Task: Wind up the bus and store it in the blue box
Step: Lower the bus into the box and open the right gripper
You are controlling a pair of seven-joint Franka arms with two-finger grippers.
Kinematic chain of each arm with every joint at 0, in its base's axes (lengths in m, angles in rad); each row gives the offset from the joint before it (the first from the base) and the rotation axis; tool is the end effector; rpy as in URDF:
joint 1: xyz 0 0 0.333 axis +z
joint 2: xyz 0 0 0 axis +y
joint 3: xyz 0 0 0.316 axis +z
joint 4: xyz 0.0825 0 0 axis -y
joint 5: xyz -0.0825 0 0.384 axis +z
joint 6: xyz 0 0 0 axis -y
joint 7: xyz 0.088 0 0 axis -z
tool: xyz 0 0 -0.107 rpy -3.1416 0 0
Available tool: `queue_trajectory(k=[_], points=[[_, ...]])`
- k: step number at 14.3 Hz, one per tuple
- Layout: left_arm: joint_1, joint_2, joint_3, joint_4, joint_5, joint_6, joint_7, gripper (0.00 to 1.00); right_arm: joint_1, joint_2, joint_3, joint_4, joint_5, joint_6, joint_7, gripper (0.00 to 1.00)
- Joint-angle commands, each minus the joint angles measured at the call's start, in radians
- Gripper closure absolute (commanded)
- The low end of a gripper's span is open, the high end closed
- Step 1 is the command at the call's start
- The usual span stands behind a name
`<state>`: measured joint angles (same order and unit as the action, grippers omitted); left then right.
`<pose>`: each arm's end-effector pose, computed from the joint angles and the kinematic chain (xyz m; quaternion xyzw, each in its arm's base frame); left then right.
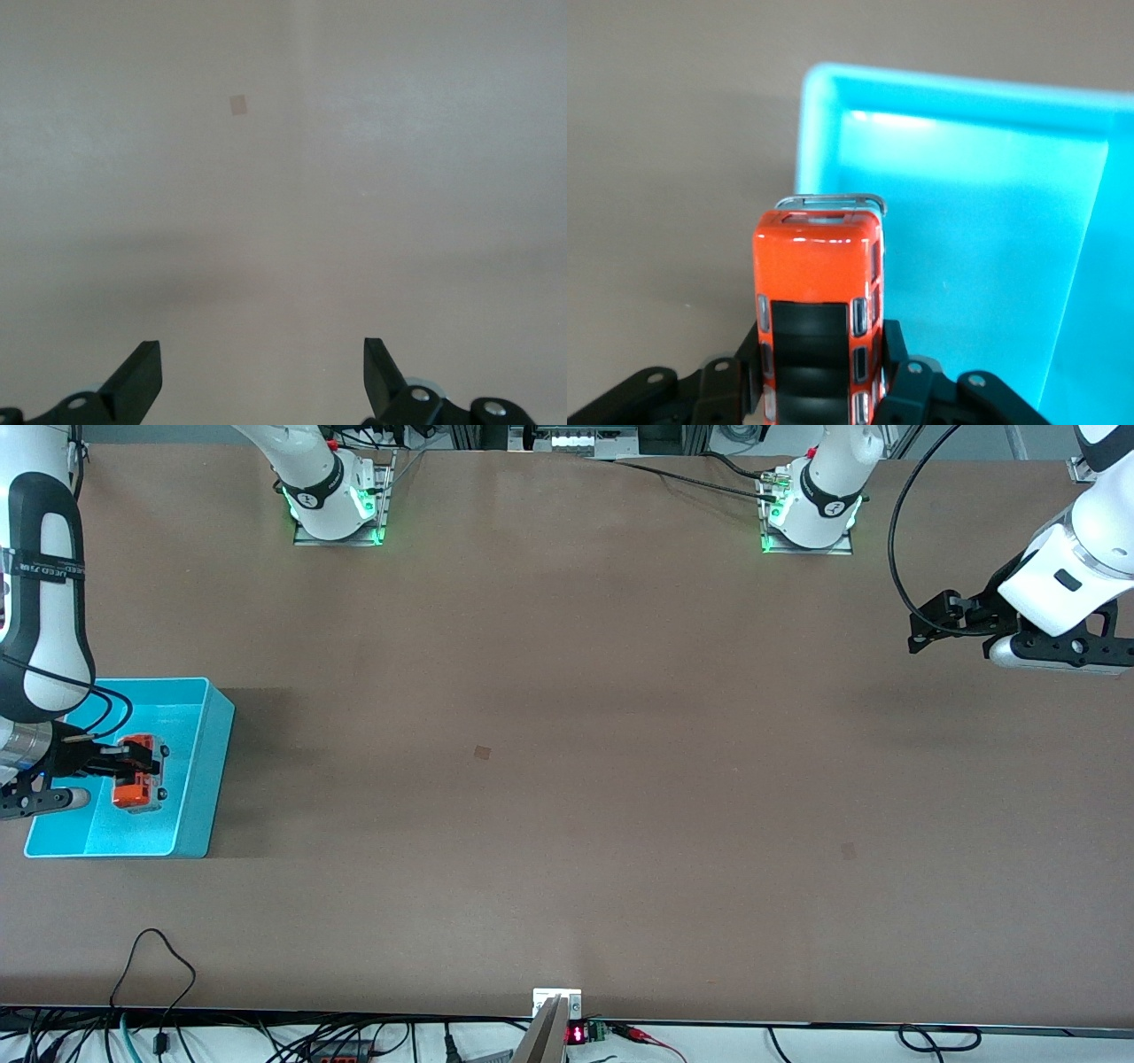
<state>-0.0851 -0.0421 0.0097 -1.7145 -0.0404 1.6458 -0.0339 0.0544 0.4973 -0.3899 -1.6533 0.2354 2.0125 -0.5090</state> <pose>0.5428 -0.0450 0.5861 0.9995 -0.0190 -0.0144 0.0196 0.6392 -0.1778 0.3320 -0.9976 -0.0479 0.0387 0.0301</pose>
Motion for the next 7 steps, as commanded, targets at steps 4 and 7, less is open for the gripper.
queue_trajectory(k=[4, 7], points=[[0.001, 0.007, -0.001, 0.026, 0.014, -0.023, 0.015, 0.00, -0.056, 0.072, 0.006, -0.019, -0.038, 0.144, 0.038, 0.79], [0.001, 0.007, 0.001, 0.026, 0.014, -0.023, 0.015, 0.00, -0.070, 0.098, 0.008, -0.020, -0.033, 0.176, 0.043, 0.78]])
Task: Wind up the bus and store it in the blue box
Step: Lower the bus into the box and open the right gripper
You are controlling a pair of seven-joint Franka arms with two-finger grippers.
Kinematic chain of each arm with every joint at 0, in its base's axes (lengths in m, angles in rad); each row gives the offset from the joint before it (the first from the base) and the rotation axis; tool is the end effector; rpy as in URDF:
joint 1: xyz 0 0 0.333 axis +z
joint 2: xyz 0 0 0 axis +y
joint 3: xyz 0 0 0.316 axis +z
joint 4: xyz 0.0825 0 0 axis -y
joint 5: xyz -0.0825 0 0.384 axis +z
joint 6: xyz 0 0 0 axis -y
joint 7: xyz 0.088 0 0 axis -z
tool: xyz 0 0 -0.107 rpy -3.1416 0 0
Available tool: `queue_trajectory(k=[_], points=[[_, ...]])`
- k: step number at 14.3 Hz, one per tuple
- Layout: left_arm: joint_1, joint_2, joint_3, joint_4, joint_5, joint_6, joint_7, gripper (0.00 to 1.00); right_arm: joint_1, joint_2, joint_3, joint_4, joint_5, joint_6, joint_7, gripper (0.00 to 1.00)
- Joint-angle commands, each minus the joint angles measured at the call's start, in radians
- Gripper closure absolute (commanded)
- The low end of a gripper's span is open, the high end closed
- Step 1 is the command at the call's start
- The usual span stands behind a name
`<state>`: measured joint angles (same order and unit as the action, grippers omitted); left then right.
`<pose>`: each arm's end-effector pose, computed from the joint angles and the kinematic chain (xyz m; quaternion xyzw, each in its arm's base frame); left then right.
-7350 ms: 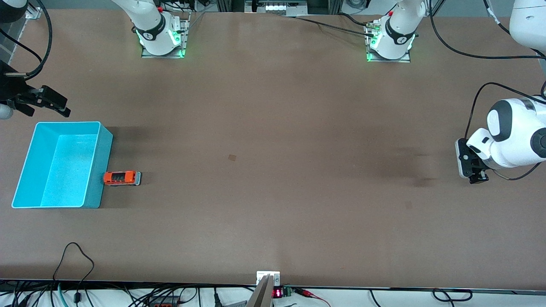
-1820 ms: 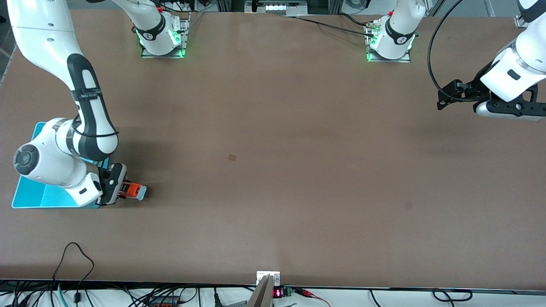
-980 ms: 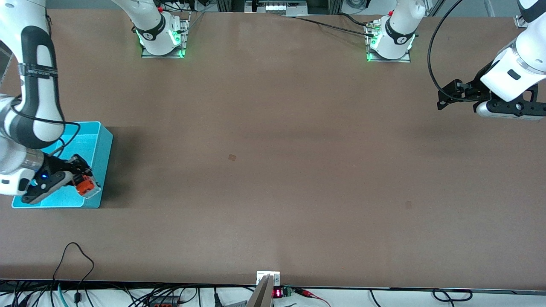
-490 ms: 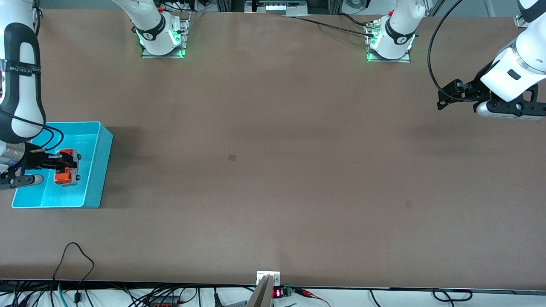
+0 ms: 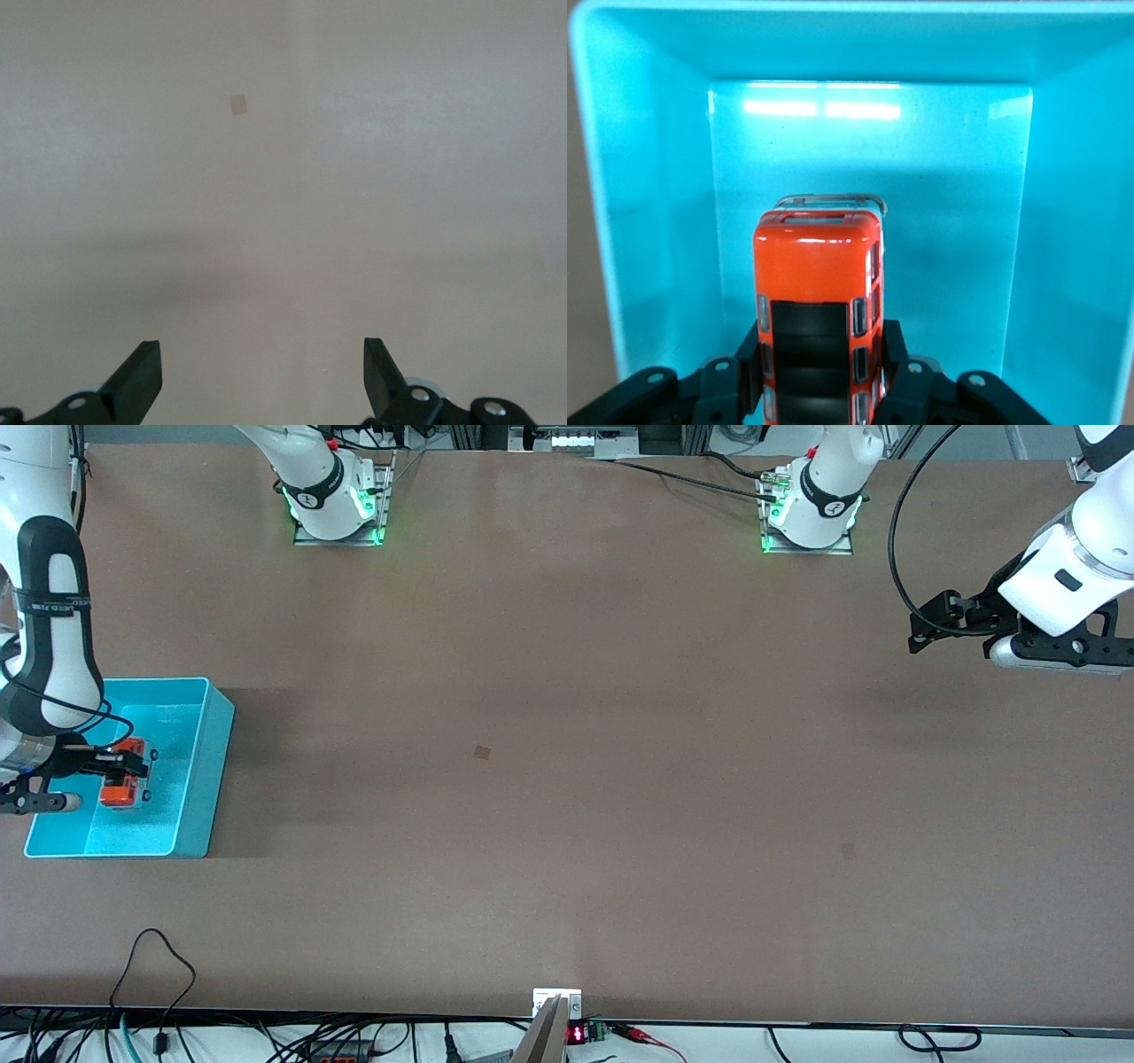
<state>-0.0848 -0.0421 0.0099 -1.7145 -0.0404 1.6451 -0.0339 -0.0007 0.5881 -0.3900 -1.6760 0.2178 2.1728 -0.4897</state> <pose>0.5427 -0.0447 0.5860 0.9995 -0.0187 -0.0147 0.0196 0.6354 -0.2215 0.2776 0.9995 0.0131 -0.0263 0.0083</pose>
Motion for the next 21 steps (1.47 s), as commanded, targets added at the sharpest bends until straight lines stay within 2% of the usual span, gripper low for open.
queue_trajectory(k=[1, 4, 11, 14, 15, 16, 17, 18, 21], points=[[0.000, 0.007, -0.001, 0.026, 0.014, -0.022, 0.015, 0.00, -0.021, 0.010, 0.008, 0.002, -0.009, 0.018, 0.020, 0.78], [0.000, 0.007, 0.001, 0.026, 0.014, -0.021, 0.015, 0.00, -0.030, 0.036, 0.010, -0.005, -0.005, 0.021, 0.016, 0.78], [0.000, 0.007, 0.001, 0.026, 0.014, -0.021, 0.015, 0.00, -0.032, 0.044, 0.011, -0.085, 0.017, 0.142, 0.011, 0.78], [0.000, 0.007, 0.001, 0.026, 0.014, -0.021, 0.015, 0.00, -0.032, 0.059, 0.016, -0.088, 0.020, 0.168, 0.011, 0.74], [0.000, 0.007, 0.001, 0.026, 0.014, -0.021, 0.015, 0.00, -0.032, 0.058, 0.016, -0.091, 0.020, 0.167, 0.011, 0.64], [0.000, 0.007, 0.001, 0.026, 0.014, -0.022, 0.015, 0.00, -0.032, 0.056, 0.016, -0.091, 0.020, 0.165, 0.013, 0.39], [0.000, 0.007, 0.001, 0.026, 0.014, -0.021, 0.015, 0.00, -0.032, 0.052, 0.016, -0.091, 0.021, 0.163, 0.013, 0.07], [0.000, 0.007, 0.001, 0.026, 0.014, -0.021, 0.015, 0.00, -0.032, 0.044, 0.016, -0.090, 0.021, 0.160, 0.013, 0.00], [0.000, 0.007, 0.001, 0.026, 0.014, -0.021, 0.015, 0.00, -0.025, -0.008, 0.023, -0.087, 0.028, 0.144, 0.023, 0.00]])
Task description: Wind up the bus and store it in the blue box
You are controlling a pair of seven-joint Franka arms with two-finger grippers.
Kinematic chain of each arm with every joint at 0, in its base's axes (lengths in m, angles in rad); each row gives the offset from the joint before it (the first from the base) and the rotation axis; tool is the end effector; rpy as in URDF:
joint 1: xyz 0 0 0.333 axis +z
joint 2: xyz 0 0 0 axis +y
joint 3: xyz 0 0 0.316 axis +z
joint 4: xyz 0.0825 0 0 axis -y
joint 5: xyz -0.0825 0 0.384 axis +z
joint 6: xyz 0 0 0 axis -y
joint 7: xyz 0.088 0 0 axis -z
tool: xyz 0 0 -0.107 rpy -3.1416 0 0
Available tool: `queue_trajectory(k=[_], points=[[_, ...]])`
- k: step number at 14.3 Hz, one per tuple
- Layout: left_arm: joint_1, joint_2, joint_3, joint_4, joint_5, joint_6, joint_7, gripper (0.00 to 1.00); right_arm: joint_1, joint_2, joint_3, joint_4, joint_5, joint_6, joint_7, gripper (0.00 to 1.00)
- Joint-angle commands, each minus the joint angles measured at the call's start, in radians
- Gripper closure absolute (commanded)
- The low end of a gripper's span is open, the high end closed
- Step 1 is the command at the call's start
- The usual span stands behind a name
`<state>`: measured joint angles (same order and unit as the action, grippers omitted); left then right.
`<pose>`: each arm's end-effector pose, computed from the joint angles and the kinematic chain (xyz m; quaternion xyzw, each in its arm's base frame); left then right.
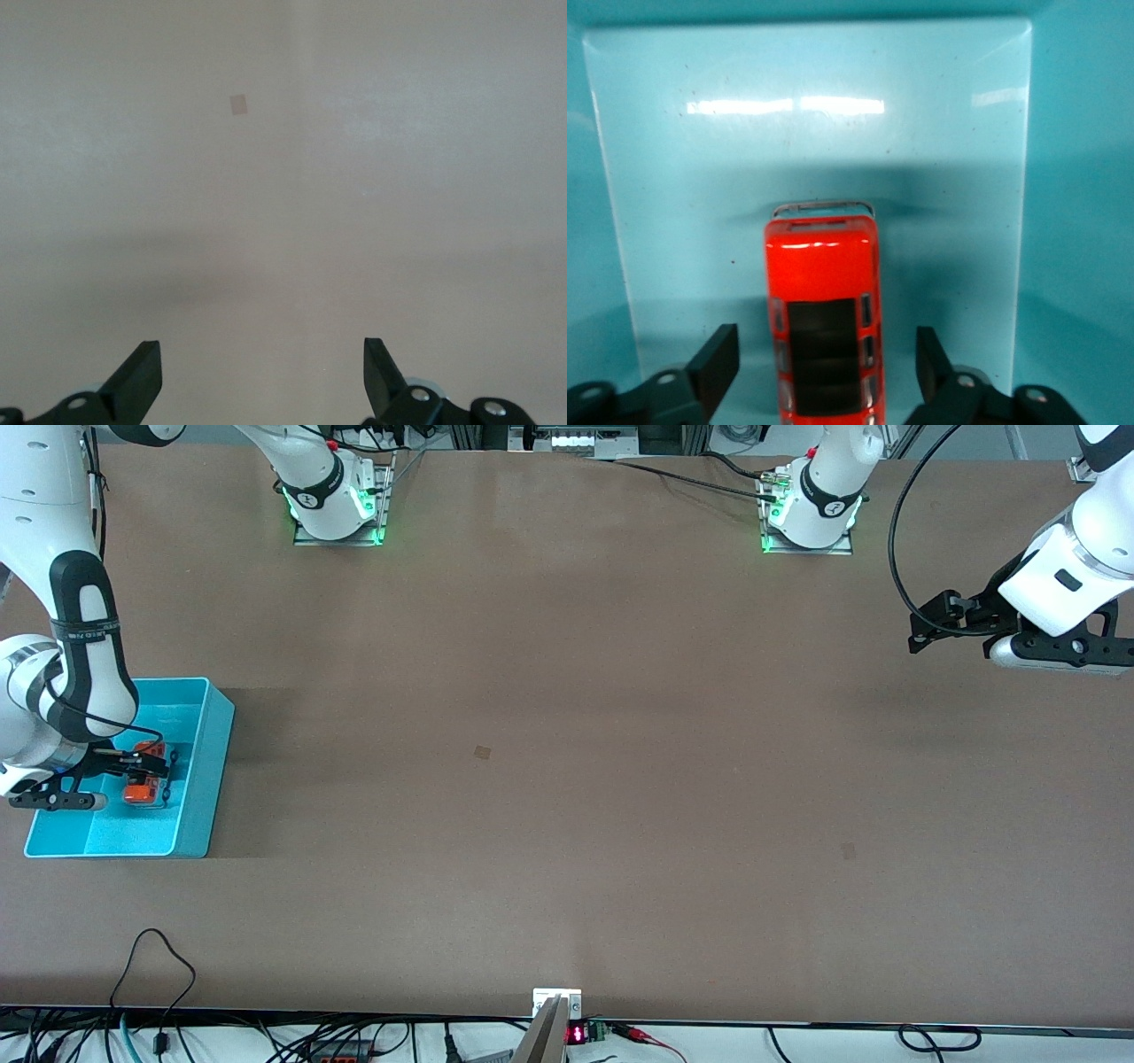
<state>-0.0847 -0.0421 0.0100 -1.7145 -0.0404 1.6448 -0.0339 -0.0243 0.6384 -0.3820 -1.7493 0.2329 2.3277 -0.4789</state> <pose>0.5427 -0.0446 0.5860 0.9995 -0.0186 -0.0149 0.0196 0.6198 -0.2378 0.2276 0.9995 -0.0105 -0.0140 0.0245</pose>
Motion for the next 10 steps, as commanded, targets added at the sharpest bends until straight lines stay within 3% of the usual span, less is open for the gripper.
queue_trajectory(k=[1, 6, 10], points=[[0.000, 0.007, 0.001, 0.026, 0.014, -0.022, 0.015, 0.00, -0.002, -0.081, 0.024, -0.009, 0.013, -0.021, 0.013, 0.00], [0.000, 0.007, 0.001, 0.026, 0.014, -0.020, 0.015, 0.00, 0.004, -0.244, 0.074, -0.004, -0.020, -0.054, 0.013, 0.00], [0.000, 0.007, 0.001, 0.026, 0.014, -0.022, 0.015, 0.00, 0.041, -0.296, 0.097, 0.127, -0.018, -0.276, 0.070, 0.00]])
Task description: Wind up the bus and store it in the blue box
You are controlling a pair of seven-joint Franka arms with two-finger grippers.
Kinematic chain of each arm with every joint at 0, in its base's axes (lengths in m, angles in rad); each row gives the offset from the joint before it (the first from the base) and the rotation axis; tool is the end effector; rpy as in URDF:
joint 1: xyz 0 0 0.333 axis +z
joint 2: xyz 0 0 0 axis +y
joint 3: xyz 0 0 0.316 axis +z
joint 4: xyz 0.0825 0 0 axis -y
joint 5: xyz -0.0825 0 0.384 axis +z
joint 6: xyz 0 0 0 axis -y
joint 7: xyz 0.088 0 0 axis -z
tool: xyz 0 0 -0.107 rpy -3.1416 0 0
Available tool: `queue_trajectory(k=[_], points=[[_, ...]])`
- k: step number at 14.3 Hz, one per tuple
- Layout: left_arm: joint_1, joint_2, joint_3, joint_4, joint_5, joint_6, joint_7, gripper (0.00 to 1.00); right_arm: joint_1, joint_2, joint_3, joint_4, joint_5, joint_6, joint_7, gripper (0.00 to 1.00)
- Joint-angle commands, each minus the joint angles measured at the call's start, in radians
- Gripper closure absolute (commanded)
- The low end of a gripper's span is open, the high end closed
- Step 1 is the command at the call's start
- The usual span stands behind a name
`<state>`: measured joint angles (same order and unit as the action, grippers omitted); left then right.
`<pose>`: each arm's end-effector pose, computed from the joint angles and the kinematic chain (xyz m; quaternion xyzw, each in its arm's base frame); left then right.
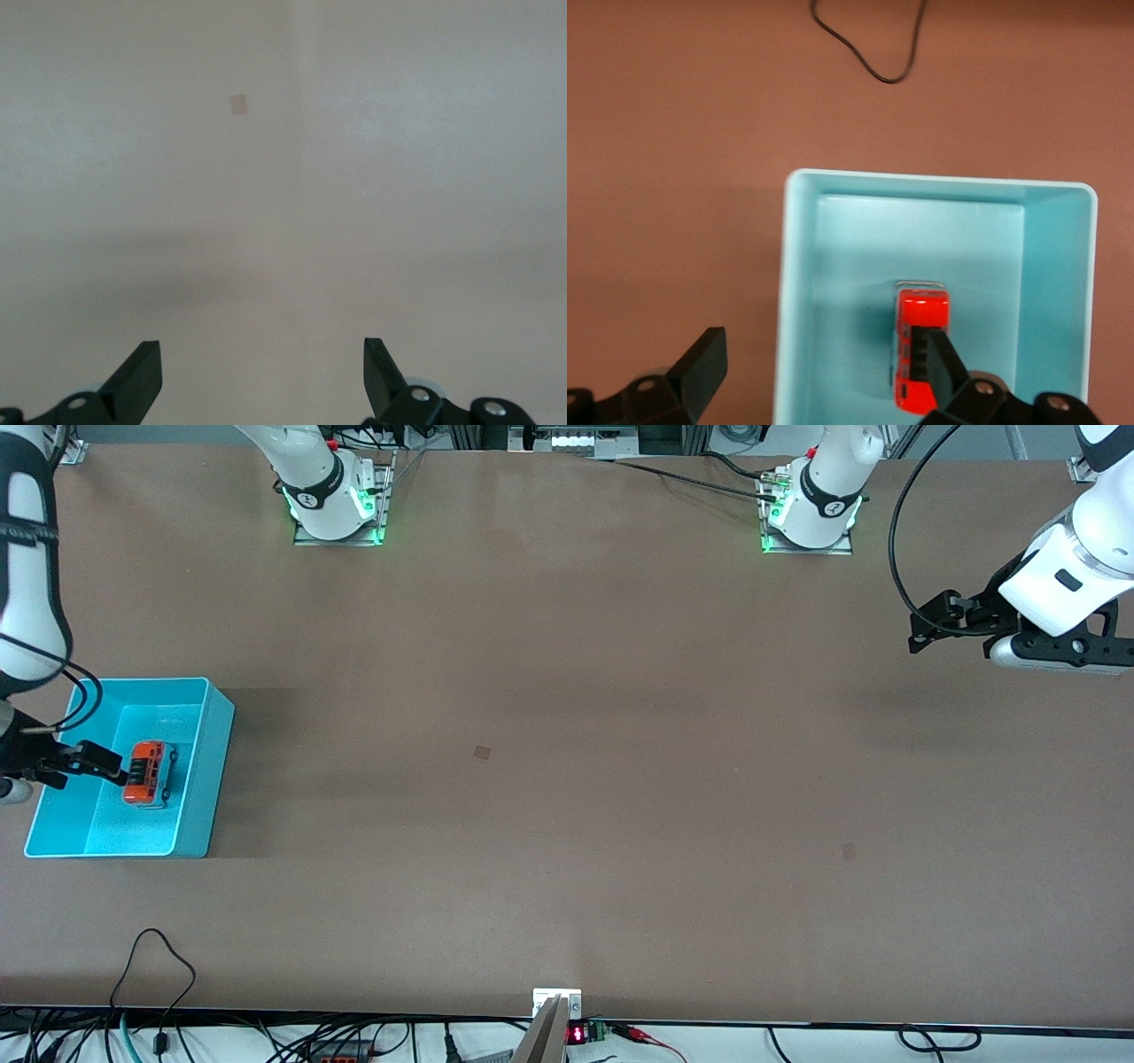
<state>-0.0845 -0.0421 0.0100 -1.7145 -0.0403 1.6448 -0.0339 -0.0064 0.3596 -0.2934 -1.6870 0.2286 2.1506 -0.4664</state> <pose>0.5427 -0.0445 0.5860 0.9995 -0.0185 -0.0149 0.0195 0.6441 -0.1687 0.4089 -0.9962 -0.0382 -0.0749 0.0225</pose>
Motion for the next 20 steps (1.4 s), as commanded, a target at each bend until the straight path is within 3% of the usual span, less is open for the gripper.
queue_trajectory(k=[1, 6, 11, 16, 18, 20], points=[[0.000, 0.007, 0.001, 0.026, 0.014, -0.022, 0.015, 0.00, 0.048, -0.025, 0.007, 0.090, -0.018, -0.154, 0.118, 0.00], [0.002, 0.008, 0.001, 0.026, 0.014, -0.022, 0.015, 0.00, 0.127, -0.112, 0.013, 0.112, -0.078, -0.314, 0.292, 0.00], [0.002, 0.008, 0.001, 0.026, 0.014, -0.022, 0.015, 0.00, -0.023, -0.180, 0.212, 0.162, -0.126, -0.481, 0.367, 0.00], [0.002, 0.008, 0.001, 0.026, 0.014, -0.030, 0.017, 0.00, -0.026, -0.234, 0.215, 0.136, -0.166, -0.512, 0.397, 0.00], [0.003, 0.008, 0.001, 0.026, 0.014, -0.030, 0.017, 0.00, -0.018, -0.281, 0.223, 0.081, -0.218, -0.473, 0.399, 0.00], [0.008, 0.008, 0.008, 0.026, 0.014, -0.030, 0.019, 0.00, -0.020, -0.316, 0.223, 0.018, -0.215, -0.434, 0.400, 0.00]])
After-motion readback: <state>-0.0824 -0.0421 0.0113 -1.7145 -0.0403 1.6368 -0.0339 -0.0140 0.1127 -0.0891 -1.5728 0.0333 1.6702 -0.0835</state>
